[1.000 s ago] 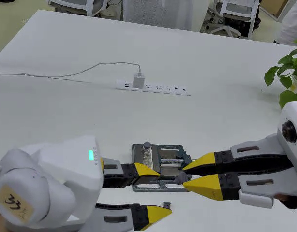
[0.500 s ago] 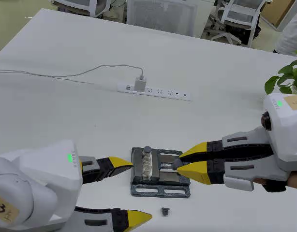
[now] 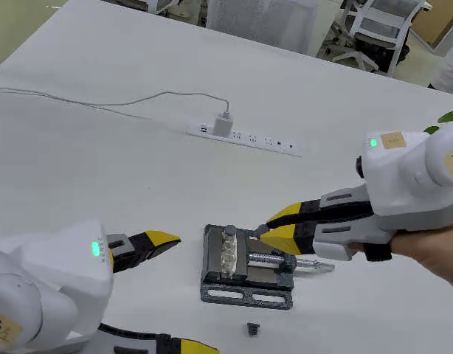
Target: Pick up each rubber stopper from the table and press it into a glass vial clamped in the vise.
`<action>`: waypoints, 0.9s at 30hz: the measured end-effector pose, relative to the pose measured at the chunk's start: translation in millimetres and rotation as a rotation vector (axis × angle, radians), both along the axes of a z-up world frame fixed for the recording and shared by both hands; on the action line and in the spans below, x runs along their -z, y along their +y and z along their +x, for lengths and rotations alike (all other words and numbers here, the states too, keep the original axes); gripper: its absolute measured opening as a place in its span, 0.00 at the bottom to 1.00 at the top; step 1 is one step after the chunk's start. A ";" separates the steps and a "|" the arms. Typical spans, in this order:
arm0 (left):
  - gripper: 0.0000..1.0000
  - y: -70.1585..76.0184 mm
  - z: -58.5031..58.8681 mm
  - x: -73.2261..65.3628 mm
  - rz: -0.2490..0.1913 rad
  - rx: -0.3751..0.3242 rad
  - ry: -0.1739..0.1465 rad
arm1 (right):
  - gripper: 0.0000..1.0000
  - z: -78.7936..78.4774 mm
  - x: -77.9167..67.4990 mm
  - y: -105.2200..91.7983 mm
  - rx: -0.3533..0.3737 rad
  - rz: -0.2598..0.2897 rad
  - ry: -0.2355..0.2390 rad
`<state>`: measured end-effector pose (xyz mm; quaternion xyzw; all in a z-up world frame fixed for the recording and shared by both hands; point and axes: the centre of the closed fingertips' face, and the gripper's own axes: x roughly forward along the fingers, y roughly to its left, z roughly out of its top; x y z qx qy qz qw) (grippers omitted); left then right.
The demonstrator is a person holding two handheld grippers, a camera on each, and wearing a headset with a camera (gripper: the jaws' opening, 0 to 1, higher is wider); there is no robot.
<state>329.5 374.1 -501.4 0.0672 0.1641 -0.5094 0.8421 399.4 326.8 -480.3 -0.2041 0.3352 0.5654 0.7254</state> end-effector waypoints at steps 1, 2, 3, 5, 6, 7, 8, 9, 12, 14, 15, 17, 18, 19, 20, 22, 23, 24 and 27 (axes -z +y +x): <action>0.80 0.2 0.3 1.2 -0.001 0.001 0.001 | 0.06 3.2 2.4 0.6 0.003 -0.004 0.004; 0.82 0.4 0.8 3.2 -0.002 0.002 0.001 | 0.06 7.8 6.6 1.3 0.008 -0.012 0.011; 0.83 0.6 1.6 4.5 -0.001 0.002 0.002 | 0.06 10.5 9.6 1.8 0.009 -0.018 0.014; 0.86 1.3 3.3 6.9 -0.007 0.000 0.001 | 0.06 16.6 16.8 3.6 0.011 -0.034 0.023; 0.88 1.5 4.0 8.1 -0.009 0.000 0.006 | 0.06 19.2 20.2 3.9 0.010 -0.040 0.028; 0.89 1.9 4.6 10.2 -0.012 0.000 0.016 | 0.06 22.1 24.6 5.0 0.008 -0.048 0.032; 0.90 2.1 5.2 11.6 -0.013 0.000 0.018 | 0.06 23.9 27.5 5.6 0.008 -0.054 0.036; 0.92 2.4 5.7 13.6 -0.013 0.002 0.019 | 0.06 26.4 31.7 6.8 0.008 -0.061 0.042; 0.94 1.9 5.6 18.0 -0.011 0.012 0.030 | 0.06 30.4 43.2 8.4 0.006 -0.085 0.058; 0.96 2.0 6.2 20.1 -0.010 0.016 0.033 | 0.06 32.5 51.7 8.3 0.002 -0.106 0.066; 0.96 1.9 6.4 20.7 -0.012 0.017 0.038 | 0.06 33.5 54.8 8.4 0.001 -0.111 0.070; 0.98 1.6 6.7 21.3 -0.020 0.018 0.038 | 0.06 35.1 61.2 8.3 0.004 -0.124 0.080; 0.99 1.5 7.1 21.8 -0.021 0.018 0.037 | 0.06 35.6 63.5 8.2 0.005 -0.130 0.082; 0.99 1.2 6.7 22.9 -0.025 0.020 0.042 | 0.06 36.2 66.6 7.8 0.005 -0.138 0.085; 0.99 1.2 6.7 24.3 -0.026 0.021 0.045 | 0.06 36.5 68.7 7.5 0.003 -0.144 0.086; 0.99 1.2 6.8 26.6 -0.026 0.021 0.046 | 0.06 36.8 73.3 6.8 0.003 -0.157 0.090; 0.99 1.0 6.5 27.2 -0.029 0.021 0.050 | 0.06 36.8 75.3 6.4 0.001 -0.162 0.092; 0.99 0.8 6.4 27.5 -0.033 0.021 0.052 | 0.06 37.2 77.7 6.1 0.002 -0.168 0.095; 0.99 0.4 6.1 28.7 -0.040 0.021 0.059 | 0.06 38.4 84.1 5.9 0.004 -0.181 0.098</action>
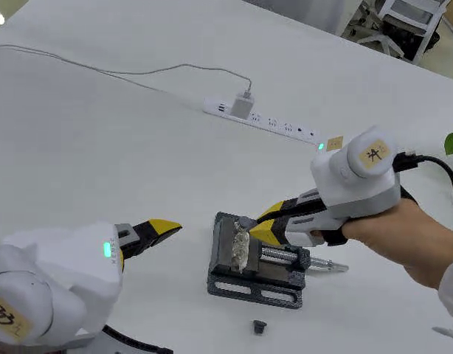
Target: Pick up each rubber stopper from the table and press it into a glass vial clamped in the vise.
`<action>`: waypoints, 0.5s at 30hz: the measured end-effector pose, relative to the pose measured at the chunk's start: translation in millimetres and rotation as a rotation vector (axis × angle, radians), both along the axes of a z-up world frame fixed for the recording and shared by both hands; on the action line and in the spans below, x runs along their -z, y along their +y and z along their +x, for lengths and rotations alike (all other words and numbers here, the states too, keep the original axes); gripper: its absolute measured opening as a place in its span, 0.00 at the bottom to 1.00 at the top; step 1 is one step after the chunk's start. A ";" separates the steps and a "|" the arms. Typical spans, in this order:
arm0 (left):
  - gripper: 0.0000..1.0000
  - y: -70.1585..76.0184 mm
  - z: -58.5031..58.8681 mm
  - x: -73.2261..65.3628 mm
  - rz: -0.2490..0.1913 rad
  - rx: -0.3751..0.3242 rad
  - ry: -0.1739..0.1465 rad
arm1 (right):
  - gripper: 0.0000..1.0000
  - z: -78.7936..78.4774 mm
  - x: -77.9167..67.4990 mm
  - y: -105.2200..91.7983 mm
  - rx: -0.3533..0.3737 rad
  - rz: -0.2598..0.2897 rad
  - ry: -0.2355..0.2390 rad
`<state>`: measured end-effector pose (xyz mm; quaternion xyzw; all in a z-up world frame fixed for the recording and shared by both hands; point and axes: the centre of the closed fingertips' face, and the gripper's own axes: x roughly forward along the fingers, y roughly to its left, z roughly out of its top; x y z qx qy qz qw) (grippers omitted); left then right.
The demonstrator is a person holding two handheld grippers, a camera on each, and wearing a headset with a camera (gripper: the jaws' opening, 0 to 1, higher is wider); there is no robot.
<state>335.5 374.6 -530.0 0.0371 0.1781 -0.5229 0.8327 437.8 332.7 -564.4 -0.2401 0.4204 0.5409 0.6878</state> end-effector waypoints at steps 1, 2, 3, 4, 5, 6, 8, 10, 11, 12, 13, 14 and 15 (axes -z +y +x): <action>0.99 0.1 0.1 0.4 -0.001 -0.001 0.000 | 0.06 0.0 0.9 0.9 0.002 -0.001 0.001; 0.99 0.3 0.4 0.9 -0.001 -0.003 0.001 | 0.06 0.2 3.3 1.5 0.002 -0.005 0.002; 0.99 0.4 0.3 1.2 -0.002 -0.003 0.003 | 0.06 0.2 5.4 1.7 0.000 -0.009 0.002; 0.99 0.3 0.0 1.4 -0.004 -0.003 0.006 | 0.06 0.2 7.4 1.6 -0.001 -0.014 0.003; 0.99 0.3 -0.2 1.3 -0.007 -0.003 0.006 | 0.06 0.1 10.7 1.1 -0.002 -0.024 0.004; 0.99 0.3 -0.1 1.4 -0.008 -0.003 0.004 | 0.06 0.1 12.2 1.2 -0.003 -0.027 0.003; 0.99 0.3 -0.3 1.5 -0.011 -0.003 0.005 | 0.06 -0.5 15.2 2.0 -0.004 -0.031 0.009; 0.99 0.9 -0.1 1.5 -0.012 -0.005 0.004 | 0.06 0.1 18.4 1.8 -0.004 -0.038 0.011; 0.99 1.3 0.0 1.4 -0.013 -0.008 0.004 | 0.06 0.2 19.2 1.6 -0.006 -0.042 0.010; 0.99 1.5 0.5 0.7 -0.018 -0.013 0.006 | 0.06 -0.3 20.6 1.3 -0.010 -0.048 0.010; 0.99 1.9 0.7 0.7 -0.019 -0.016 0.007 | 0.06 -0.5 21.0 1.1 -0.014 -0.053 0.010; 0.99 2.0 1.1 0.4 -0.021 -0.018 0.006 | 0.06 -0.7 21.3 0.9 -0.015 -0.056 0.010; 0.99 2.0 1.1 0.1 -0.025 -0.019 0.008 | 0.06 -0.5 21.5 0.6 -0.016 -0.057 0.010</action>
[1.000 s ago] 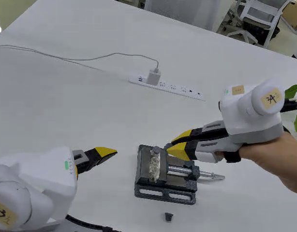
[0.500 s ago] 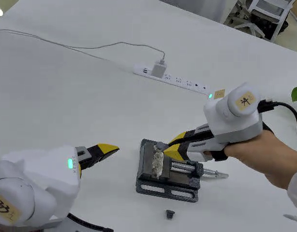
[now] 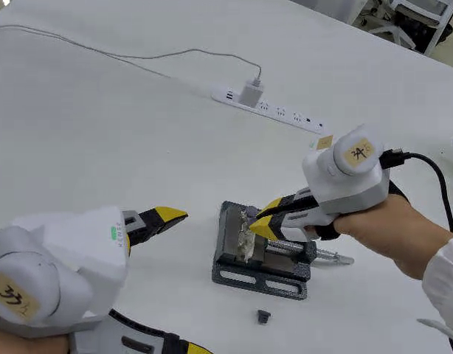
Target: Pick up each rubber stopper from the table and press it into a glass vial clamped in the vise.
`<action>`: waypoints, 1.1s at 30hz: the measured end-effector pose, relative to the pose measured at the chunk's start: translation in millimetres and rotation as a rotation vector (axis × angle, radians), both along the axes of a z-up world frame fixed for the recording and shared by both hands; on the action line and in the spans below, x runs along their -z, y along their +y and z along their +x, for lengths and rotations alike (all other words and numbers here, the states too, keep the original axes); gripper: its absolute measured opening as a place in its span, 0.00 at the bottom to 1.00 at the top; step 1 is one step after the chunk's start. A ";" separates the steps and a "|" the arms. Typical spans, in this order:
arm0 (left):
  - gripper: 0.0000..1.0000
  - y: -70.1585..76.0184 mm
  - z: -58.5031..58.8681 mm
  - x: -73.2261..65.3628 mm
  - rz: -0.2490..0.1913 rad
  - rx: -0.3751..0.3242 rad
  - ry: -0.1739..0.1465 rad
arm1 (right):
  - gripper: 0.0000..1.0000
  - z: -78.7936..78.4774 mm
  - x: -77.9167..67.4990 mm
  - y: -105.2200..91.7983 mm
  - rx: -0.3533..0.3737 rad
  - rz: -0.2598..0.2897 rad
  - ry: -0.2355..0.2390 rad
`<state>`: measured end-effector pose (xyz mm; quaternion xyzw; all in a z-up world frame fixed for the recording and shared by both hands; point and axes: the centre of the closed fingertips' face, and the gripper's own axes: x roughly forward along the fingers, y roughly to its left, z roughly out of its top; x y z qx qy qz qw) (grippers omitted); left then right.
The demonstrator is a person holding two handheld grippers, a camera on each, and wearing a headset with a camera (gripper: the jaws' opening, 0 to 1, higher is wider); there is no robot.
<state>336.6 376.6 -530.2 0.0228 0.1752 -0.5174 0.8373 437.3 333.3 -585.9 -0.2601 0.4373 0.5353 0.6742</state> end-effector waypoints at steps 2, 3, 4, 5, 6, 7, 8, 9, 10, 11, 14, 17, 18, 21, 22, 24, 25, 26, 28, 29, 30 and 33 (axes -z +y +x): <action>0.99 0.2 -0.1 0.1 -0.003 -0.001 0.001 | 0.06 0.7 1.3 -0.6 0.000 -0.005 0.000; 0.99 0.2 0.1 0.5 -0.001 -0.001 0.001 | 0.06 0.6 1.8 -0.9 -0.001 -0.008 0.000; 0.99 0.3 0.1 0.8 -0.001 -0.001 0.002 | 0.06 0.7 2.2 -1.3 -0.003 -0.011 0.000; 0.99 0.3 0.1 1.1 -0.003 -0.001 0.004 | 0.06 0.8 2.9 -2.2 -0.007 -0.019 -0.003; 0.99 0.3 0.1 1.1 -0.004 -0.001 0.005 | 0.06 1.1 3.2 -2.7 -0.012 -0.025 -0.006; 0.99 0.2 0.7 0.8 -0.006 -0.002 0.003 | 0.06 1.0 3.2 -2.7 -0.014 -0.026 -0.007; 0.99 0.3 1.2 0.5 -0.009 -0.005 0.003 | 0.06 0.7 2.9 -2.3 -0.014 -0.025 -0.005; 0.99 0.1 1.6 0.3 -0.011 -0.006 0.004 | 0.06 0.6 3.0 -2.3 -0.015 -0.026 -0.005; 0.99 -0.2 1.7 0.0 -0.014 -0.006 0.005 | 0.06 1.1 3.1 -2.0 -0.014 -0.025 -0.005; 0.99 -0.4 2.0 0.1 -0.015 -0.006 0.005 | 0.06 1.2 3.1 -1.8 -0.012 -0.025 -0.004; 0.99 -1.1 1.9 0.6 -0.015 -0.003 0.006 | 0.06 2.0 3.4 -1.4 -0.012 -0.027 -0.004; 0.99 -1.5 2.1 0.8 -0.018 -0.002 0.006 | 0.06 1.8 4.7 -1.2 -0.024 -0.037 -0.010; 0.99 -1.4 2.3 0.9 -0.018 -0.003 0.007 | 0.06 1.7 5.0 -1.4 -0.022 -0.039 -0.009; 0.99 -0.9 2.8 1.8 -0.016 -0.004 0.007 | 0.06 1.8 5.2 -1.4 -0.027 -0.045 -0.011; 0.99 -0.7 3.1 1.8 -0.017 -0.006 0.007 | 0.06 1.8 5.4 -1.6 -0.034 -0.051 -0.013; 0.99 -0.7 3.2 1.8 -0.020 -0.006 0.009 | 0.06 1.7 5.5 -1.6 -0.040 -0.056 -0.014; 0.99 -0.8 3.3 2.0 -0.020 -0.006 0.008 | 0.06 1.7 5.5 -1.6 -0.042 -0.059 -0.014; 0.99 -0.9 3.4 2.1 -0.019 -0.006 0.008 | 0.06 2.0 5.7 -1.4 -0.042 -0.060 -0.013; 0.99 -1.3 3.8 2.3 -0.022 -0.006 0.009 | 0.06 2.3 5.9 -1.1 -0.041 -0.065 -0.011; 0.99 -1.4 3.9 2.4 -0.022 -0.006 0.010 | 0.06 2.3 5.9 -1.0 -0.042 -0.068 -0.011; 0.99 -1.8 4.0 2.3 -0.023 -0.006 0.009 | 0.06 2.5 6.2 -0.9 -0.048 -0.075 -0.016; 0.99 -2.3 4.3 2.3 -0.026 -0.005 0.010 | 0.06 1.5 6.1 -0.4 -0.053 -0.090 -0.025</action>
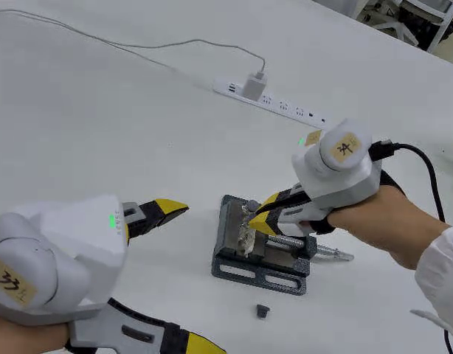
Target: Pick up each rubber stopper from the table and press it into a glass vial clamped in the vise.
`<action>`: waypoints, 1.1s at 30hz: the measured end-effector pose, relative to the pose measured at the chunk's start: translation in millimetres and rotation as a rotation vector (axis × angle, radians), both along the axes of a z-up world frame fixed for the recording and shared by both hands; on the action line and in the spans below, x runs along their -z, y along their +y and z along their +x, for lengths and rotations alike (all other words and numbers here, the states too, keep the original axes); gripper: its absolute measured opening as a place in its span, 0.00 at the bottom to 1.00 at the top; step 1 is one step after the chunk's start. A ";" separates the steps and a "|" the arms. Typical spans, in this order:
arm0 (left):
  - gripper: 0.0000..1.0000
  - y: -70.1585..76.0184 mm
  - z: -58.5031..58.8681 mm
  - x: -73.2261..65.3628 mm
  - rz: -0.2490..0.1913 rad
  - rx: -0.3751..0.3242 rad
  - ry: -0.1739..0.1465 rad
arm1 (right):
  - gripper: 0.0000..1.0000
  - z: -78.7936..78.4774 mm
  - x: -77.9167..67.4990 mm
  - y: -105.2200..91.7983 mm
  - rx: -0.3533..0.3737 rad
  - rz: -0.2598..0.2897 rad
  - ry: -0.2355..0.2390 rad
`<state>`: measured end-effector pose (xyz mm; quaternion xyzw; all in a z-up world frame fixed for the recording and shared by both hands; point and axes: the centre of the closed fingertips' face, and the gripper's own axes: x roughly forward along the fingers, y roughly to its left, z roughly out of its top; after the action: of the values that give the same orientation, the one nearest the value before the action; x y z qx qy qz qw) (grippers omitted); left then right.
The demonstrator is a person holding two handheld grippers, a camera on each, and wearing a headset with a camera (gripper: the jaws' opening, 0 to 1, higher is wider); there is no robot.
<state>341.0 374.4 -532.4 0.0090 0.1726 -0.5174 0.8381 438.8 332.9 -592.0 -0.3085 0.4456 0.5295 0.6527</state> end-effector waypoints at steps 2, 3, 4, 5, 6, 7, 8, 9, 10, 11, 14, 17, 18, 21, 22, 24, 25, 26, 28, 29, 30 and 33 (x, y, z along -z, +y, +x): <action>0.99 0.0 0.3 0.2 0.000 -0.001 0.001 | 0.06 0.1 0.2 0.5 -0.008 -0.011 -0.008; 0.99 -0.1 0.3 0.1 -0.002 -0.001 0.001 | 0.06 0.1 0.3 0.5 -0.010 -0.016 -0.009; 0.98 -0.3 0.4 -0.1 -0.003 -0.001 0.001 | 0.06 0.2 0.3 0.5 -0.010 -0.021 -0.011; 0.98 -0.4 0.4 0.0 -0.003 0.000 0.001 | 0.06 0.3 0.5 0.5 -0.015 -0.026 -0.013; 0.98 -0.5 0.3 0.1 -0.002 0.001 0.001 | 0.05 0.2 0.6 0.4 -0.022 -0.031 -0.017; 0.98 -0.7 0.1 0.5 -0.001 0.003 0.002 | 0.05 0.0 0.9 0.7 -0.025 -0.038 -0.020; 0.98 -0.8 0.0 0.7 -0.001 0.003 0.003 | 0.05 -0.1 1.1 1.0 -0.028 -0.042 -0.022; 0.98 -1.0 0.0 0.7 -0.001 0.003 0.004 | 0.05 0.1 1.4 1.2 -0.031 -0.049 -0.025; 0.98 -1.1 0.1 0.7 -0.001 0.003 0.003 | 0.05 0.3 1.5 1.3 -0.031 -0.052 -0.026; 0.98 -1.4 0.2 0.4 -0.002 0.004 0.002 | 0.05 0.3 1.7 1.5 -0.031 -0.055 -0.027; 0.98 -2.3 0.6 -0.5 -0.006 0.004 0.001 | 0.05 0.5 2.6 2.4 -0.031 -0.072 -0.028; 0.98 -3.5 1.2 -1.0 -0.007 0.005 0.000 | 0.05 0.9 3.5 1.6 -0.031 -0.077 -0.024; 0.98 -3.8 1.2 -1.2 -0.007 0.006 0.001 | 0.05 1.1 3.5 1.3 -0.029 -0.073 -0.023; 0.98 -5.1 0.7 -2.0 -0.007 0.010 -0.002 | 0.06 0.9 3.3 1.8 -0.015 -0.068 -0.018; 0.98 -5.2 0.6 -2.1 -0.006 0.011 -0.003 | 0.06 1.0 3.2 1.8 -0.018 -0.071 -0.021; 0.98 -5.1 0.1 -2.0 -0.003 0.013 -0.002 | 0.07 0.2 3.0 1.7 -0.026 -0.071 -0.026; 0.98 -5.0 -0.2 -2.1 -0.001 0.013 -0.001 | 0.07 0.2 2.9 1.4 -0.029 -0.068 -0.027; 0.98 -4.8 -0.3 -2.5 -0.001 0.014 -0.002 | 0.07 0.2 2.8 1.2 -0.032 -0.063 -0.027; 0.98 -3.9 -0.6 -3.1 0.000 0.013 -0.003 | 0.07 0.3 2.3 0.5 -0.023 -0.051 -0.020; 0.98 -3.1 -0.6 -2.8 0.003 0.013 -0.004 | 0.07 0.4 2.5 0.3 -0.017 -0.044 -0.015; 0.98 -2.6 -0.5 -2.7 0.004 0.012 -0.004 | 0.07 0.3 2.5 0.4 -0.013 -0.041 -0.014; 0.98 -1.6 -0.4 -2.9 0.006 0.009 -0.004 | 0.07 -0.3 2.5 0.6 -0.009 -0.033 -0.014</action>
<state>340.6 372.8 -529.6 0.0134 0.1723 -0.5206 0.8361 438.5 333.5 -594.5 -0.3249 0.4483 0.5227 0.6482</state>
